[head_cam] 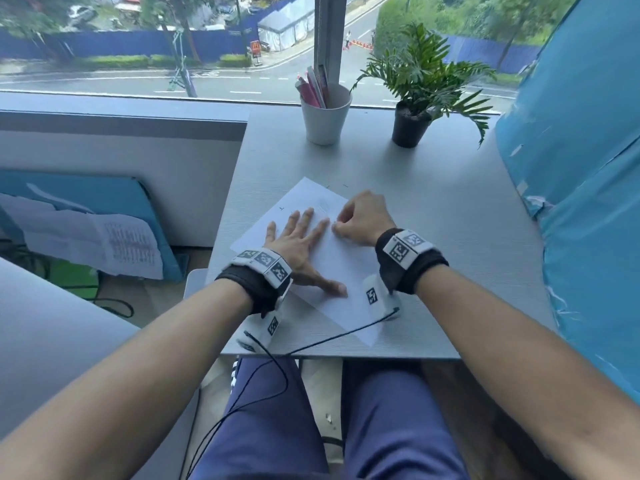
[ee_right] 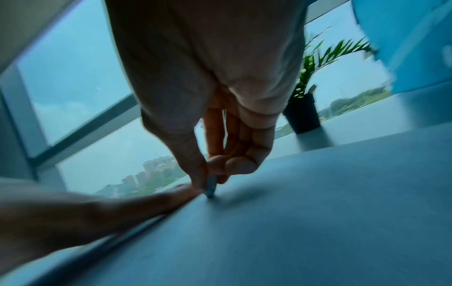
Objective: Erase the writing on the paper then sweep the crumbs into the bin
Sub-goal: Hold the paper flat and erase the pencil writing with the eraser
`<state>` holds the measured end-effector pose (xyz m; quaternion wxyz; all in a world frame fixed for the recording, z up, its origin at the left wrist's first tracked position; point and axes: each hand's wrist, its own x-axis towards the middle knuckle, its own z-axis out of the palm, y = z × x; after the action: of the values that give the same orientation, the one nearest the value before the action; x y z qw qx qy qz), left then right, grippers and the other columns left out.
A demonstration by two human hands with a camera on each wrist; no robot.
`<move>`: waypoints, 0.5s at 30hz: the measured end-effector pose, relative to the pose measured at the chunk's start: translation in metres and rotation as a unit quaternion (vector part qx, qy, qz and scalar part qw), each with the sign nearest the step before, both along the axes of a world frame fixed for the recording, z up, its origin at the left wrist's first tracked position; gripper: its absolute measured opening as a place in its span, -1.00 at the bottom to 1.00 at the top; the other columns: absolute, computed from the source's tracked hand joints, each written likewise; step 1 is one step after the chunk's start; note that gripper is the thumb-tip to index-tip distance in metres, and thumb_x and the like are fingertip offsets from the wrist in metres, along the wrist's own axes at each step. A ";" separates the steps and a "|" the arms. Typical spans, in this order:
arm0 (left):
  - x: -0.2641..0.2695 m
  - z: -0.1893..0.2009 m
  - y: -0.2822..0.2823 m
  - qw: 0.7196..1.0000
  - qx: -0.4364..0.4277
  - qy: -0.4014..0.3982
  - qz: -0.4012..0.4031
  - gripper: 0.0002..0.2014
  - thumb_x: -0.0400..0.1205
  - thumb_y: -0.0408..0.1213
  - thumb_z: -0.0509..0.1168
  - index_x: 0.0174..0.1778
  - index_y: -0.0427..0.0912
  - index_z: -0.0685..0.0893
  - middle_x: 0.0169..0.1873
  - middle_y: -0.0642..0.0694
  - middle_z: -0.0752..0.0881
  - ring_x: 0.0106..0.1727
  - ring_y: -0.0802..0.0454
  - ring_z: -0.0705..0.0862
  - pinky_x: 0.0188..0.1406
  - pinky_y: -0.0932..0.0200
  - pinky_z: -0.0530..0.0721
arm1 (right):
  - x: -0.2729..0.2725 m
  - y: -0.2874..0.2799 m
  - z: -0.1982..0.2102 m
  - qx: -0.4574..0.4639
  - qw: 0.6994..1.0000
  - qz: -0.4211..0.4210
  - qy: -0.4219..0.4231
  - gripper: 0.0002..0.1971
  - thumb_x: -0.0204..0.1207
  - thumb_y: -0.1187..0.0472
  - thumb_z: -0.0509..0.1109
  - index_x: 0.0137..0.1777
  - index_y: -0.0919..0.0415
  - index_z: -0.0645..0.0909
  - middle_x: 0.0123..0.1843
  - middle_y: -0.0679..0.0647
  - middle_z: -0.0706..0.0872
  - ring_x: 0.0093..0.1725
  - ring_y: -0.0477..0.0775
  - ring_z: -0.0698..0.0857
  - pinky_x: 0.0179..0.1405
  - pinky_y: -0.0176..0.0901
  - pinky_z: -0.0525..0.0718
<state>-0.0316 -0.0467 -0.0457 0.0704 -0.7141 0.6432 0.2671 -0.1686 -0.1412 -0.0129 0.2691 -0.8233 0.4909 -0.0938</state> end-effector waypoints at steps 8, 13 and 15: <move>-0.002 0.000 0.000 1.000 -0.001 -0.001 0.007 0.48 0.01 0.74 0.26 0.69 0.21 -0.40 0.66 0.05 -0.51 0.68 -0.04 -0.49 0.61 -0.39 -0.40 | -0.003 -0.007 0.001 0.001 1.000 -0.018 -0.012 -0.91 0.31 0.19 0.53 -0.30 0.20 0.81 -0.38 0.02 0.73 -0.30 -0.13 0.66 -0.37 -0.45 0.48; -0.002 0.000 -0.001 1.000 0.000 -0.007 0.004 0.47 0.02 0.73 0.27 0.69 0.23 -0.40 0.66 0.02 -0.52 0.67 -0.04 -0.49 0.58 -0.43 -0.41 | -0.003 0.013 0.000 0.035 0.993 0.102 0.038 -0.87 0.32 0.21 0.55 -0.34 0.28 0.78 -0.40 0.10 0.75 -0.42 -0.10 0.60 -0.48 -0.44 0.46; -0.003 0.002 -0.001 1.000 0.003 -0.003 0.008 0.46 0.01 0.74 0.27 0.69 0.27 -0.38 0.66 0.01 -0.51 0.68 -0.06 -0.48 0.58 -0.43 -0.42 | -0.007 -0.010 0.003 0.027 0.999 0.017 0.004 -0.87 0.29 0.18 0.59 -0.24 0.24 0.84 -0.32 0.08 0.79 -0.32 -0.13 0.66 -0.52 -0.61 0.43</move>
<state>-0.0348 -0.0473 -0.0439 0.0721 -0.7199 0.6363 0.2678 -0.1757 -0.1512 -0.0098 0.2907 -0.8243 0.4804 -0.0728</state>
